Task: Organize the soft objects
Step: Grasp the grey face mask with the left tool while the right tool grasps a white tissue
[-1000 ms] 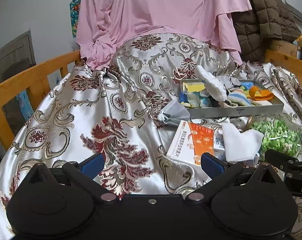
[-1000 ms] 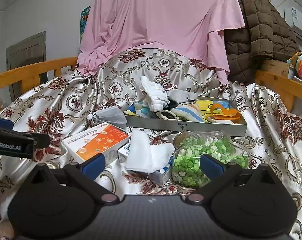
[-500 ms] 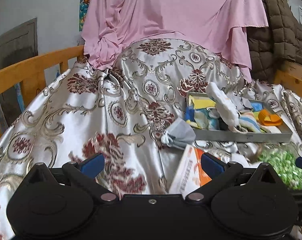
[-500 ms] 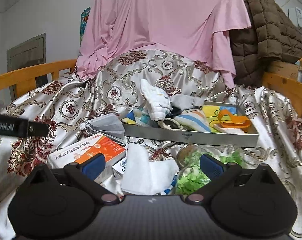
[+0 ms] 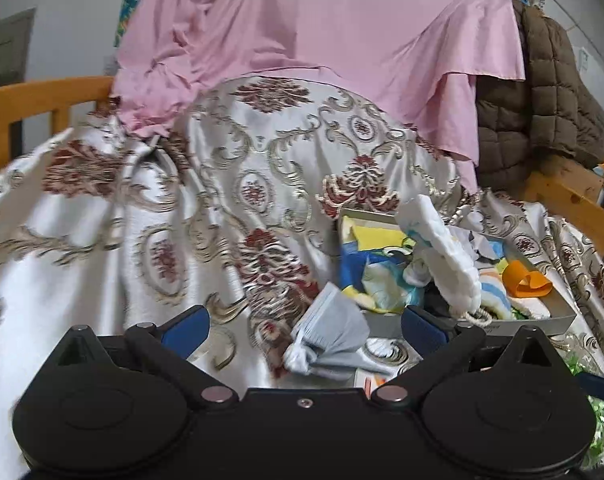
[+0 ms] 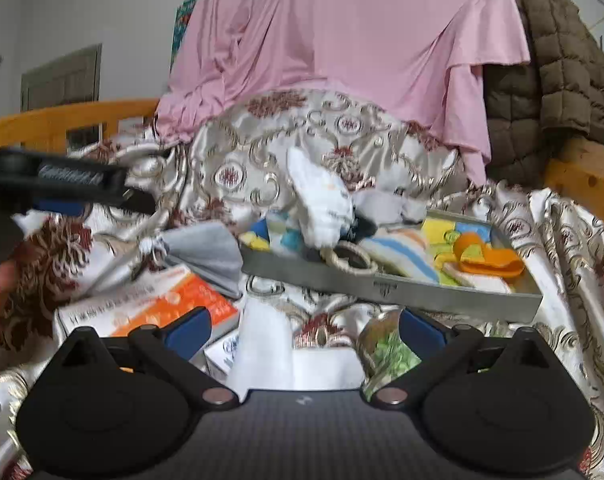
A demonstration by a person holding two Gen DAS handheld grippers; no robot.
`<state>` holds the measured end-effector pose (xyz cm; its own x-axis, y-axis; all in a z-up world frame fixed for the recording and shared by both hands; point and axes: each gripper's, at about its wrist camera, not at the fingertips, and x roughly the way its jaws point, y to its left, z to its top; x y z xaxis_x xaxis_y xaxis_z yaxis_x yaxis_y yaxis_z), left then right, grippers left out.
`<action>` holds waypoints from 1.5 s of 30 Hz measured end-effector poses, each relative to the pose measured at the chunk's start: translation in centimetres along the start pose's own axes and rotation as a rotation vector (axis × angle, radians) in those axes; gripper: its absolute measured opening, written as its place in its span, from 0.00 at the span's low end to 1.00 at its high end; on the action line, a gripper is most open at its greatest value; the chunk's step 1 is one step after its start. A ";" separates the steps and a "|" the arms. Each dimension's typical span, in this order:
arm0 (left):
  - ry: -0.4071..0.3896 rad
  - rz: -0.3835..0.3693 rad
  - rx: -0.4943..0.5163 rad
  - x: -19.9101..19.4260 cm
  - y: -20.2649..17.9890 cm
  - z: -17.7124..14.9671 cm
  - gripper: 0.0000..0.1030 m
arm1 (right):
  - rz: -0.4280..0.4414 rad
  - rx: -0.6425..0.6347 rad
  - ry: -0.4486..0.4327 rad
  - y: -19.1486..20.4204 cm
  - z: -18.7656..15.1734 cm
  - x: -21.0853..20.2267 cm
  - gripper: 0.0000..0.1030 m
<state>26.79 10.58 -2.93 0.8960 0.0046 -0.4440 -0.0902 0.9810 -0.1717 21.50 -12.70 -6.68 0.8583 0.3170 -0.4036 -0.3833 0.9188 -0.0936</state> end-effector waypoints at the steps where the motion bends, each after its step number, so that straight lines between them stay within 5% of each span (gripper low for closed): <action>1: 0.002 -0.023 0.011 0.7 0.1 0.1 0.99 | 0.004 -0.010 0.004 0.1 -0.1 0.2 0.97; 8: 0.063 -0.148 -0.004 4.7 1.4 1.3 0.99 | -0.012 -0.093 -0.002 0.9 -0.5 1.0 0.93; 13: 0.137 -0.176 -0.061 6.4 2.3 1.1 0.95 | -0.049 -0.150 0.025 1.0 -0.8 2.1 0.77; 19: 0.217 -0.193 -0.152 7.5 3.1 0.3 0.90 | -0.011 -0.152 0.026 1.1 -0.9 2.2 0.72; 30: 0.296 -0.223 -0.134 8.3 2.4 -0.6 0.48 | 0.020 -0.155 0.052 1.5 -1.5 2.6 0.59; 35: 0.306 -0.220 -0.137 8.4 2.4 -0.8 0.37 | 0.035 -0.150 0.064 1.6 -1.6 2.6 0.54; 39: 0.297 -0.238 -0.114 8.3 2.1 -0.9 0.17 | 0.046 -0.139 0.059 1.6 -1.7 2.6 0.43; 45: 0.231 -0.256 -0.039 7.1 1.1 -0.5 0.12 | 0.058 -0.134 0.057 1.6 -1.8 2.6 0.35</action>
<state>32.86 11.60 -6.68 0.7698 -0.2894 -0.5688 0.1042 0.9363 -0.3354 22.49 -10.79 -9.52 0.8144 0.3511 -0.4621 -0.4769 0.8586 -0.1882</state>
